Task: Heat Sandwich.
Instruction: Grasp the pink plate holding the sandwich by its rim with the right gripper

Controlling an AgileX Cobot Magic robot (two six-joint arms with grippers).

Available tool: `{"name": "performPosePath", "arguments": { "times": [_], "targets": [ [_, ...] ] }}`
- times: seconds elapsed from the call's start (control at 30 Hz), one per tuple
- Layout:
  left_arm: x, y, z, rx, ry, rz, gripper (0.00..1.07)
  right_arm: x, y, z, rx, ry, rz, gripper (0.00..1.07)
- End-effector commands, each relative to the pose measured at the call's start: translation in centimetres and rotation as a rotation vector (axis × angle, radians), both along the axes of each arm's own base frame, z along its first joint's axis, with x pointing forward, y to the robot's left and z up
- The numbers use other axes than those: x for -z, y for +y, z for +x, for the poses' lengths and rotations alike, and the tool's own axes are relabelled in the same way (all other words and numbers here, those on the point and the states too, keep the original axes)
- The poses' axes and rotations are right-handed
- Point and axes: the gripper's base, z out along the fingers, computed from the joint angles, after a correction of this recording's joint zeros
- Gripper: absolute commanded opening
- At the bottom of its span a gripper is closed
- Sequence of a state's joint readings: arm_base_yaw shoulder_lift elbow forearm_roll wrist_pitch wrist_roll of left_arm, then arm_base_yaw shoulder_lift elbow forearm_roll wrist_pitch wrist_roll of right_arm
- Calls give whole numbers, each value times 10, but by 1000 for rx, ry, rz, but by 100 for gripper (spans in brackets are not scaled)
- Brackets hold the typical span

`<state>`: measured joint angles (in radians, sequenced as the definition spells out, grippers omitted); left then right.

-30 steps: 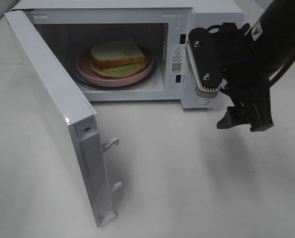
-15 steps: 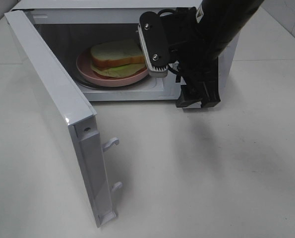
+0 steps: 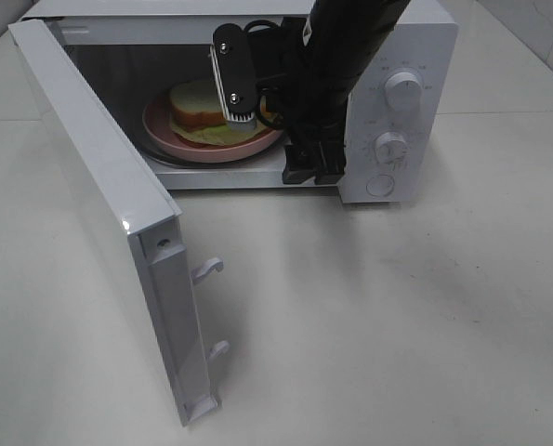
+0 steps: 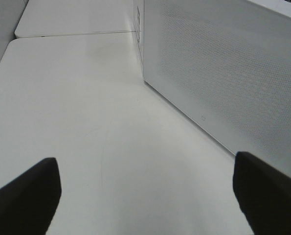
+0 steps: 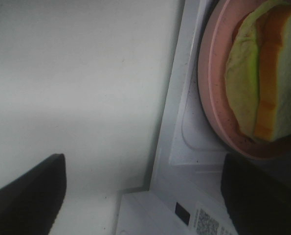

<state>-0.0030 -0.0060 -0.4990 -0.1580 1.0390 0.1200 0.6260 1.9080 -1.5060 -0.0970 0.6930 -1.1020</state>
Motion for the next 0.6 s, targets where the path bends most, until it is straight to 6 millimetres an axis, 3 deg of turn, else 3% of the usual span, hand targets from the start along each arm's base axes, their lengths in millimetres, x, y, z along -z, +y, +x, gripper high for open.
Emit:
{"name": "performPosePath", "arguments": {
  "times": [0.03, 0.33, 0.6],
  "targets": [
    [1, -1, -3, -1, -19, -11, 89, 6, 9, 8, 2, -21, 28, 83],
    [1, -1, -3, -1, -19, -11, 89, 27, 22, 26, -3, -34, 35, 93],
    [1, -1, -3, -1, -19, -11, 89, 46, 34, 43, -4, -56, 55, 92]
  ]
}}
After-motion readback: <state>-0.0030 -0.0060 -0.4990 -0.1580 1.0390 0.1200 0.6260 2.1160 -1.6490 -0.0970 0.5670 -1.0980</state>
